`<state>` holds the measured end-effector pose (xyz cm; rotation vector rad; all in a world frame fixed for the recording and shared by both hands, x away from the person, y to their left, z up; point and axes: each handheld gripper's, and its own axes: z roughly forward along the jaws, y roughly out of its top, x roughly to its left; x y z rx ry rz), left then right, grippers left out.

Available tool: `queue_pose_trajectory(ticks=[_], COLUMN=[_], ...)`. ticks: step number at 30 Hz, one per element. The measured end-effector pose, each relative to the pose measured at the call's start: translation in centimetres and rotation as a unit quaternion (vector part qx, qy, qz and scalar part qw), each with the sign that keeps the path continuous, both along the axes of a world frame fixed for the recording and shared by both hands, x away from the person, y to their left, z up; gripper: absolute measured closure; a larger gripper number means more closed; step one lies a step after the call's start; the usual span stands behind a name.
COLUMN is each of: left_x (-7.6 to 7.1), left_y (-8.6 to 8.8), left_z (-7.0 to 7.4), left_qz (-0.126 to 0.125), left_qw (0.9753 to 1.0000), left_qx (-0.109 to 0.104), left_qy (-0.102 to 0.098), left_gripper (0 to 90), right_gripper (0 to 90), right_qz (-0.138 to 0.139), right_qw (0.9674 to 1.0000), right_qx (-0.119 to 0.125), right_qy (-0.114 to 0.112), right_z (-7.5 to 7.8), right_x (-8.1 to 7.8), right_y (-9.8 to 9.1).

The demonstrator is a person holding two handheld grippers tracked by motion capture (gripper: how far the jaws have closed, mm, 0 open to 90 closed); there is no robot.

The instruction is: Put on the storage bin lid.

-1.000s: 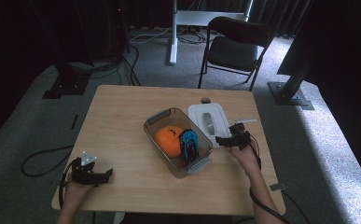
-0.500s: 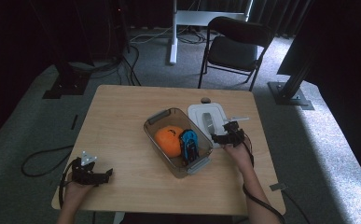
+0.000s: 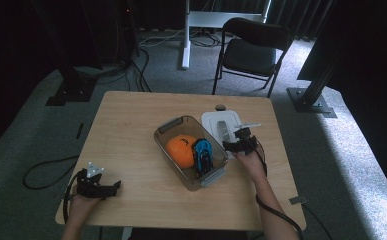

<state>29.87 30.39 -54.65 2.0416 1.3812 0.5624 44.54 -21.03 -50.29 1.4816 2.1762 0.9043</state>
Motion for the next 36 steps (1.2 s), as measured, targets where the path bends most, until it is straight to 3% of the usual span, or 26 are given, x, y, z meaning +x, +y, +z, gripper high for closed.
queue_pose_trajectory(ticks=[17, 22, 27, 31, 35, 36], left_x=[-0.2, -0.2, -0.2, -0.2, -0.2, -0.2], left_y=[0.0, 0.0, 0.0, 0.0, 0.0, 0.0], left_z=[0.0, 0.0, 0.0, 0.0, 0.0, 0.0], left_qz=[-0.005, -0.005, -0.005, -0.004, -0.005, -0.005], left_qw=[1.0, 1.0, 1.0, 1.0, 1.0, 1.0], left_qx=[0.0, 0.0, -0.001, -0.001, 0.0, -0.001], left_qy=[0.0, 0.0, -0.001, 0.0, 0.0, 0.0], left_gripper=[1.1, 1.1, 1.1, 1.1, 1.1, 1.1], right_gripper=[22.4, 25.8, 37.4, 49.5, 65.6, 65.7], right_qz=[-0.034, -0.028, -0.026, -0.031, -0.031, -0.033], right_qw=[0.9993, 0.9994, 0.9992, 0.9992, 0.999, 0.999], right_qx=[-0.013, -0.019, -0.022, -0.009, -0.014, -0.015], right_qy=[0.008, 0.012, 0.019, 0.023, 0.028, 0.027], right_z=[-1.3, -1.5, -1.8, -1.7, -1.8, -1.8], right_x=[2.6, 3.2, 3.4, 3.4, 3.3, 3.2], right_y=[1.2, 1.7, 1.9, 1.6, 1.8, 1.8])
